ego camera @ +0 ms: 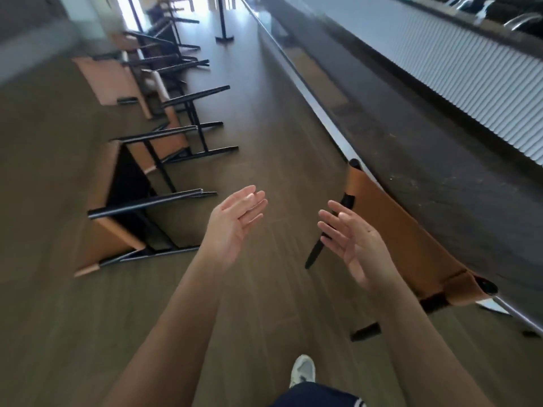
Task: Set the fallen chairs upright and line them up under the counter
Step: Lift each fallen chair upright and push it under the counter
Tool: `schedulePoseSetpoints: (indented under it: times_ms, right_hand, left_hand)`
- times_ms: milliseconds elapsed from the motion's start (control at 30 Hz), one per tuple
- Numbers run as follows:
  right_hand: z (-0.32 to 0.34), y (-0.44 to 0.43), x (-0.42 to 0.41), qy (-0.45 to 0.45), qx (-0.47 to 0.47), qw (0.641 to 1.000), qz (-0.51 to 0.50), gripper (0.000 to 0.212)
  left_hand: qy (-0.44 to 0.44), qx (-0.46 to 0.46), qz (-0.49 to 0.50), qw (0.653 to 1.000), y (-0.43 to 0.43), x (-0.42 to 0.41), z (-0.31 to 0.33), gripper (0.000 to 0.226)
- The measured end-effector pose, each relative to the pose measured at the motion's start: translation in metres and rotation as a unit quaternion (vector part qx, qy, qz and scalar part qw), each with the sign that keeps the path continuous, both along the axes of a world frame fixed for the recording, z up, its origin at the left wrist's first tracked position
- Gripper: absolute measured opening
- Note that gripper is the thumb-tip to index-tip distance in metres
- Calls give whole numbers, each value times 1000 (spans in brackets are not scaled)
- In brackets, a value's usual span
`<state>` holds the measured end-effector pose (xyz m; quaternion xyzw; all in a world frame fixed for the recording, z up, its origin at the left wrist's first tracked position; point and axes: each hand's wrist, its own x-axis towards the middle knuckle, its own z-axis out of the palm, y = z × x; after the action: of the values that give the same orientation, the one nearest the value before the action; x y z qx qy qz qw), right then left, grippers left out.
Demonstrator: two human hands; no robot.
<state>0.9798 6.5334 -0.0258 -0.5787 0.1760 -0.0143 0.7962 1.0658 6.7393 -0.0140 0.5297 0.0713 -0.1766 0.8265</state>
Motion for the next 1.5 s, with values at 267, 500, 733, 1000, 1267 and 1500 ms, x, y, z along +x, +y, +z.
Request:
schedulePoseSetpoints:
  times_ms: [267, 500, 733, 1000, 1267, 1500]
  right_hand:
    - [-10, 165, -26, -20, 7, 993, 112, 28]
    - [-5, 288, -26, -10, 27, 982, 189, 25]
    - [0, 383, 26, -2, 21, 976, 219, 22]
    - [-3, 484, 120, 26, 47, 960, 275, 22]
    - [-5, 570, 197, 54, 29, 945, 322, 23]
    - [-17, 653, 237, 74, 14, 946, 315, 25]
  left_hand:
    - [-20, 21, 114, 993, 184, -89, 16, 27]
    - [-23, 14, 217, 976, 298, -137, 29, 63]
    - [-14, -4, 313, 950, 390, -127, 11, 33]
    - [-15, -10, 387, 922, 486, -54, 12, 28]
    - [-10, -33, 445, 895, 566, -9, 3, 31]
    - [6, -43, 448, 893, 647, 29, -17, 31]
